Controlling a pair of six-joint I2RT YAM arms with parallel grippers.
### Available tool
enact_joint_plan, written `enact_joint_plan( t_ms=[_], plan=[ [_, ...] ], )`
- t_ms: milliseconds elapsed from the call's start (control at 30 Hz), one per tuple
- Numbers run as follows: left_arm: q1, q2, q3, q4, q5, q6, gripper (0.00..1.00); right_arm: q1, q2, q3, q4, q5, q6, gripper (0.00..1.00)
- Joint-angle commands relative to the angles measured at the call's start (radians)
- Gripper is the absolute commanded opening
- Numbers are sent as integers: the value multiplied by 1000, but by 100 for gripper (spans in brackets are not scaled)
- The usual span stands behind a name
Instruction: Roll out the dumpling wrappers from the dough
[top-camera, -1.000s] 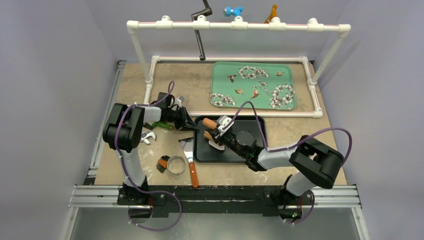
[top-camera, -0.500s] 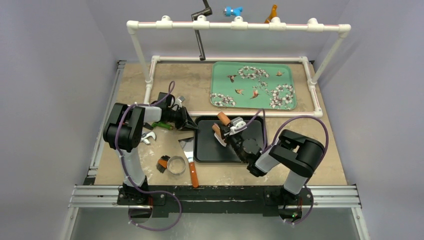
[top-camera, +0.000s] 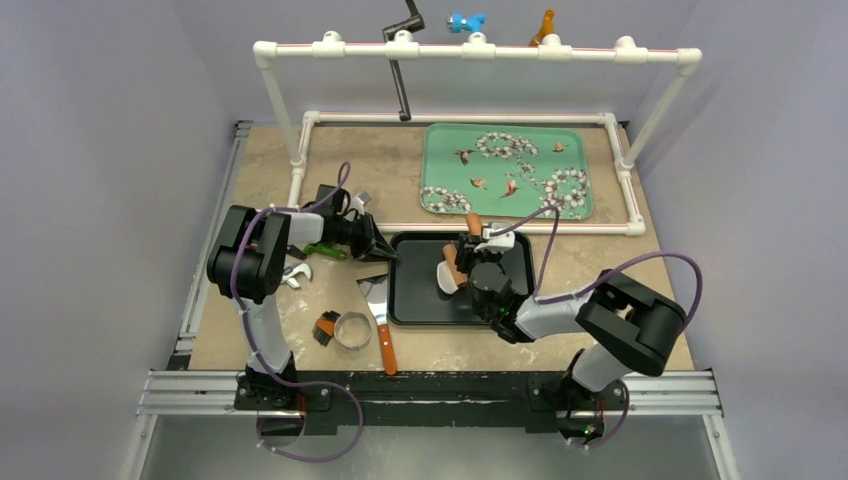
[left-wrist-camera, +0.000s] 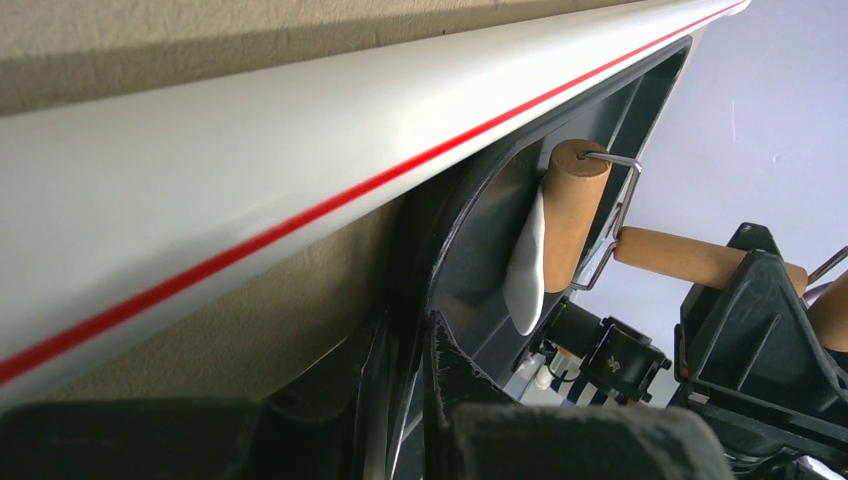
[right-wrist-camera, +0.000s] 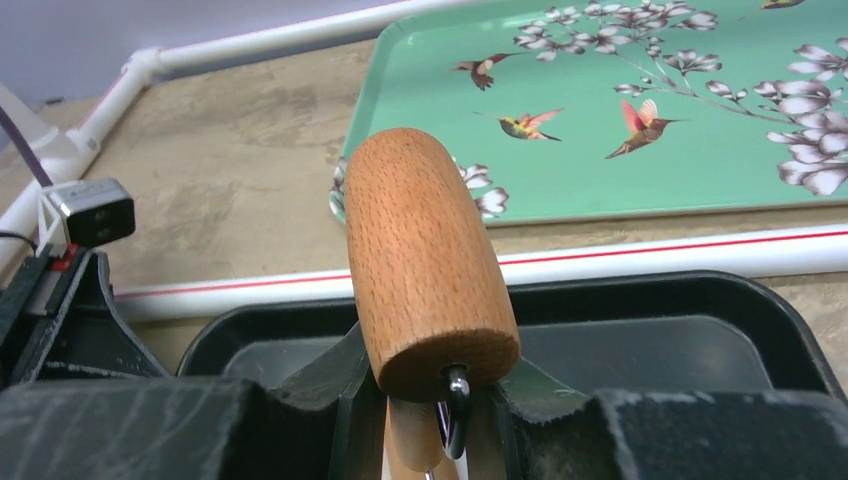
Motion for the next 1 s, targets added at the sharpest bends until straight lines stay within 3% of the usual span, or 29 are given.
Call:
enact_joint_plan(
  t_ms=[0,200,500,567,700,867,967],
  plan=[
    [16,69,-5,-26,-180,-7,0,-9,-77,-37,-104,-98,-135,0],
    [16,70,-5,-27,-180,-7,0,-10,-160,-23,17,-266,-157,0],
    [14,72,-3,-28,-179,-7,0,-44,-169,-24,60,-286,-192,0],
    [14,73,-3,-28,-179,-7,0,-78,-181,-23,43,-363,-139,0],
    [14,72,-3,-29,-178,-7,0,-216,-196,-4,33,-657,66,0],
    [14,73,0,-29,-177,-7,0,-246,-169,123,-182,-838,150,0],
    [15,75,3,-33,-174,-5,0,-256,-132,173,-316,-823,185,0]
  ],
)
